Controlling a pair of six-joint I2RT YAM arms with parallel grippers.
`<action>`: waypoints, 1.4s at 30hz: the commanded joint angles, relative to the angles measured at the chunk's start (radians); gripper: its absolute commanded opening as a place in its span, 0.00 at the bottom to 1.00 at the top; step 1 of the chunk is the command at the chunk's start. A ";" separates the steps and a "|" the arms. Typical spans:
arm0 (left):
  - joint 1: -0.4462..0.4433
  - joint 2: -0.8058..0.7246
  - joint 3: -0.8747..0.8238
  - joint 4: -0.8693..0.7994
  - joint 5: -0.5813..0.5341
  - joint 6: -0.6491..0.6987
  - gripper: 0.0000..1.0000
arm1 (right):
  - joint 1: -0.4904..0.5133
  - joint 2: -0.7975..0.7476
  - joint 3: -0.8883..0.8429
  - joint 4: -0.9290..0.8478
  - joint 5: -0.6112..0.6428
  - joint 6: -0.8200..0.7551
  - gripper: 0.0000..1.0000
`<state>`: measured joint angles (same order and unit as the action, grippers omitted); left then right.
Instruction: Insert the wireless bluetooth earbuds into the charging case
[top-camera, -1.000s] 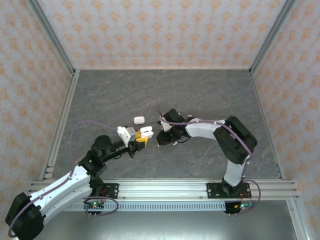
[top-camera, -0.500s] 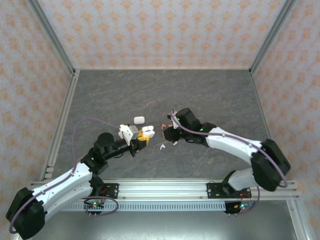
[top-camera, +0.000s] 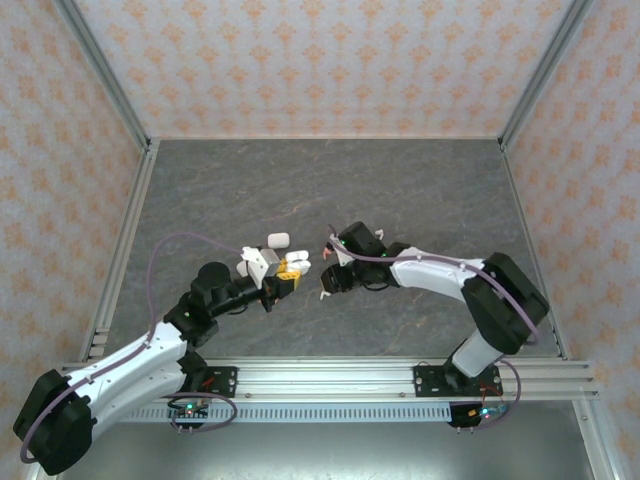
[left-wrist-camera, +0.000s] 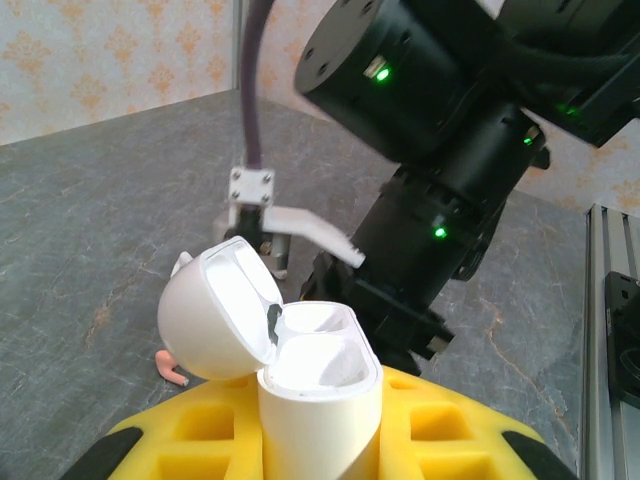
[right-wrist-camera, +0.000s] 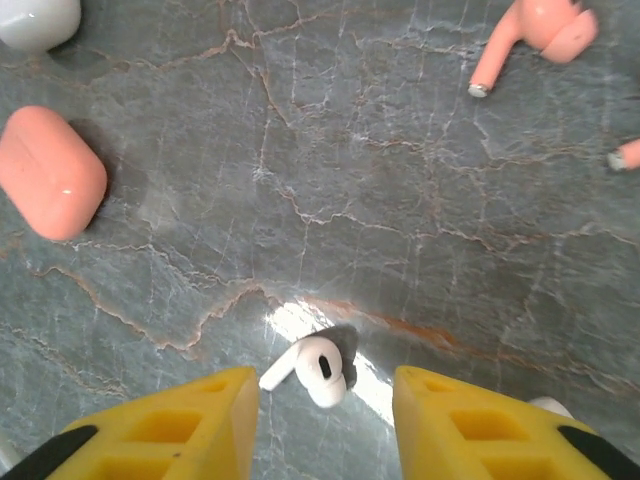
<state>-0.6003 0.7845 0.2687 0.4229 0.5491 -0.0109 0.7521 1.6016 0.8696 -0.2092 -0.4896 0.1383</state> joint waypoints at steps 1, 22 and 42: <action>0.006 -0.017 0.039 0.016 0.017 0.003 0.00 | 0.007 0.042 0.057 -0.012 -0.034 0.001 0.42; 0.007 -0.011 0.046 -0.006 0.017 0.012 0.00 | 0.035 0.166 0.095 -0.105 -0.073 -0.017 0.36; 0.006 -0.010 0.047 -0.009 0.018 0.015 0.00 | 0.038 0.129 0.043 -0.123 -0.078 -0.016 0.29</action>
<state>-0.6003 0.7834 0.2821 0.4072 0.5491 -0.0074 0.7746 1.7466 0.9443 -0.2646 -0.5499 0.1303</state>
